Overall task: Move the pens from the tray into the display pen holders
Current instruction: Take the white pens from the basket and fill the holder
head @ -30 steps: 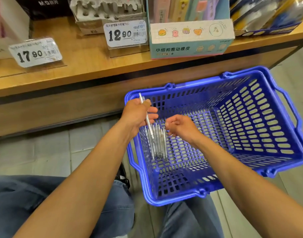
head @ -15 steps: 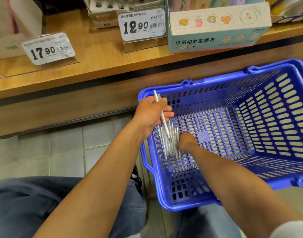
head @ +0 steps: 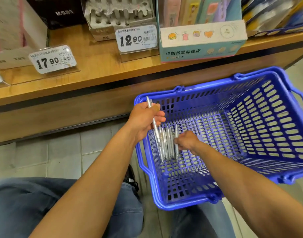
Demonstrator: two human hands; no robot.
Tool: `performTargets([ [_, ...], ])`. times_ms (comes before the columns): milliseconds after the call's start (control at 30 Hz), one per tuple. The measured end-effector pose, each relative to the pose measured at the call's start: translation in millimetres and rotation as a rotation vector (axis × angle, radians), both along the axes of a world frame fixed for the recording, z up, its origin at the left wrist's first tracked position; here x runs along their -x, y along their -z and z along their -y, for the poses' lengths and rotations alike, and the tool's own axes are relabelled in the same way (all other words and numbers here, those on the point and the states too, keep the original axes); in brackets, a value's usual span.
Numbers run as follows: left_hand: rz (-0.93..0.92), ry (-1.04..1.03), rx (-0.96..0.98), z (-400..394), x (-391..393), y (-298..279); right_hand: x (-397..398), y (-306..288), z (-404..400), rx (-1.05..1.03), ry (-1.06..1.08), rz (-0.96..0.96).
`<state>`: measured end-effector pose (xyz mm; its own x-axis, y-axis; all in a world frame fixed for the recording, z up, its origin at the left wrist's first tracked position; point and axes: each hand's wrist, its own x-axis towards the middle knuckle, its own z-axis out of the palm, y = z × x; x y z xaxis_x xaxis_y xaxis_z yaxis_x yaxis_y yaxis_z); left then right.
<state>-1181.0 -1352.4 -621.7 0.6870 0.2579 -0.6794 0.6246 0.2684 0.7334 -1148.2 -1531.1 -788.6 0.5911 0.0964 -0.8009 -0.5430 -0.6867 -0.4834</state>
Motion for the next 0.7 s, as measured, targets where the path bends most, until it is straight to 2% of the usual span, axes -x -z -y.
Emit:
performTargets([
  [67, -0.016, -0.01, 0.006, 0.6, -0.2, -3.0, 1.0, -27.4, 2.5, -0.172, 0.142, -0.006],
  [167, -0.042, -0.034, 0.037, 2.5, -1.8, -6.9, 5.8, -70.8, 1.5, -0.397, 0.249, 0.082],
  [300, -0.027, -0.018, 0.041, 8.5, -3.9, -7.4, 18.5, -123.0, -10.4, -0.65, 0.242, 0.22],
  [433, -0.008, -0.029, 0.123, 13.9, -4.6, -10.0, 26.9, -144.7, -28.0, -0.732, 0.132, 0.225],
  [533, -0.016, -0.059, 0.093, 15.9, -5.5, -9.7, 26.0, -142.2, -33.2, -0.746, 0.138, 0.224],
  [633, -0.03, -0.074, 0.027, 13.4, -6.5, -9.0, 14.5, -125.6, -26.0, -0.813, 0.11, 0.11],
  [700, -0.03, -0.088, 0.017, 10.3, -7.3, -8.2, 3.0, -99.3, -19.8, -0.754, 0.147, 0.003],
])
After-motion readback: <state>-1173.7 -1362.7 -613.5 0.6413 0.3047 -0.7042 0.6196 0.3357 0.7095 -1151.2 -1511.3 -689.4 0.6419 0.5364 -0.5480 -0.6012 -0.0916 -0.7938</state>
